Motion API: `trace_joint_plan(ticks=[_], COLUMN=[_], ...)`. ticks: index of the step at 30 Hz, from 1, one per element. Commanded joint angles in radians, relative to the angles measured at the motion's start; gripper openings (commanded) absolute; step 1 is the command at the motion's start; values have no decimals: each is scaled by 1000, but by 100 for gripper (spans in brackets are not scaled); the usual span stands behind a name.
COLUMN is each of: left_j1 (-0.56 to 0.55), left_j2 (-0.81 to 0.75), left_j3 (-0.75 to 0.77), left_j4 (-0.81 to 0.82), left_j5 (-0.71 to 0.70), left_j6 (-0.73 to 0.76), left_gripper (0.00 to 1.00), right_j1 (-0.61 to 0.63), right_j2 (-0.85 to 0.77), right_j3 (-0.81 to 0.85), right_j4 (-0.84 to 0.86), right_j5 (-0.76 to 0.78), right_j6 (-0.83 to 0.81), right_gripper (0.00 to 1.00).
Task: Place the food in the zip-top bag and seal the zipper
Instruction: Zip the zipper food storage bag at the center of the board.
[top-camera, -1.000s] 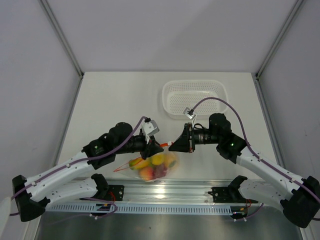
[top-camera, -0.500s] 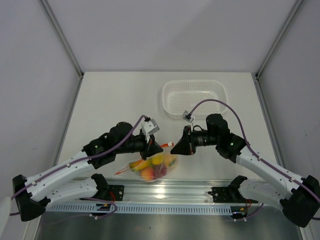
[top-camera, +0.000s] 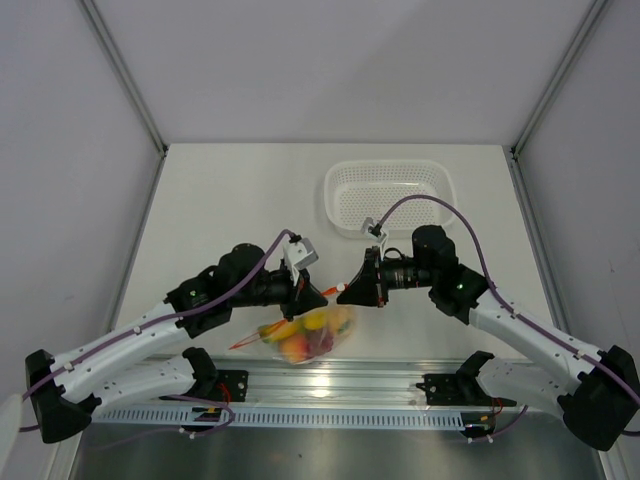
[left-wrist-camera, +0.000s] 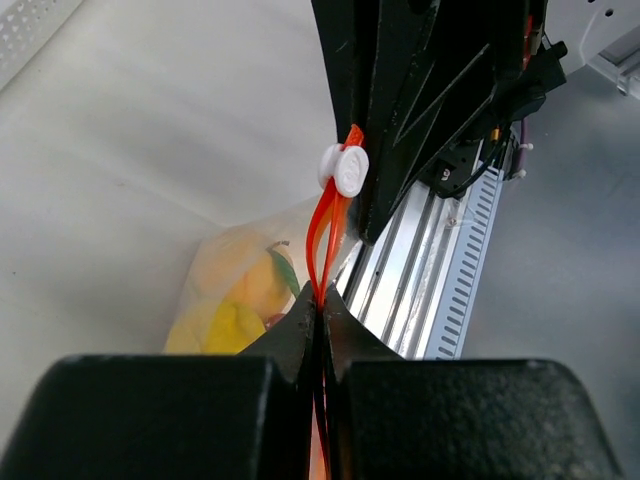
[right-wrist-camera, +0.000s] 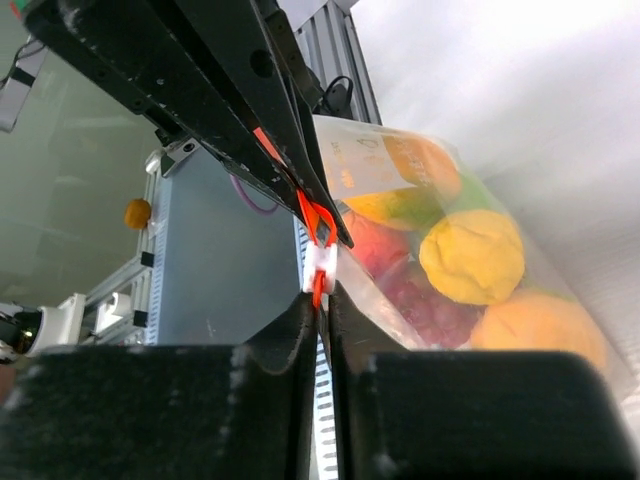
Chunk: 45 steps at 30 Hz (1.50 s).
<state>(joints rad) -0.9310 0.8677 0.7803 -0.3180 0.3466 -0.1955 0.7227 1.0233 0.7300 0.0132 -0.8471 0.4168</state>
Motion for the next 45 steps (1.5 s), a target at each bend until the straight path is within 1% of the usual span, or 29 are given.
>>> trace_joint_plan(ticks=[1,2,3,4,5,6,8,11,18,19,20,22,29,31,34,39,45], left_j1=[11,15,26,32,38,50,58,64,69,72,72,80,100,106,118,129,130], left_j2=[-12,-9,-10,-10,-13,-22,-36,-52,33,40,59,73,88,82,71,88,108], left_j3=[-1,4,5,11,16,20,25,37,83,82,82,80,76,74,65,57,44], left_j4=[53,53,51,51,53,59,86,126,177,212,224,246,263,261,261,287,298], left_j5=[46,55,64,69,77,81,95,115,199,236,248,271,290,285,262,301,338], left_j6=[-24,-28,-42,-53,-62,-80,-100,-124,-163,-174,-183,-202,-209,-208,-214,-223,-223], left_gripper=[1,3,11,24,41,49,61,66,65,64,60,54,47,47,52,56,46], right_j1=[0,0,0,1,1,1,0,3,17,18,20,18,18,20,20,20,20], right_j2=[12,18,20,20,21,17,15,18,24,23,20,12,0,0,1,6,4], right_j3=[8,5,3,3,3,3,-3,-17,-23,-21,-23,-24,-32,-35,-40,-37,-34], right_j4=[77,94,99,88,82,80,74,91,133,133,136,140,139,146,160,168,169], right_j5=[-36,-41,-44,-35,-23,-14,6,8,-3,-3,-13,-23,-35,-37,-44,-53,-47], right_j6=[11,19,22,23,23,25,27,42,63,65,63,65,62,65,71,74,74], right_gripper=[2,0,0,0,0,0,0,0,0,0,0,0,0,0,0,0,0])
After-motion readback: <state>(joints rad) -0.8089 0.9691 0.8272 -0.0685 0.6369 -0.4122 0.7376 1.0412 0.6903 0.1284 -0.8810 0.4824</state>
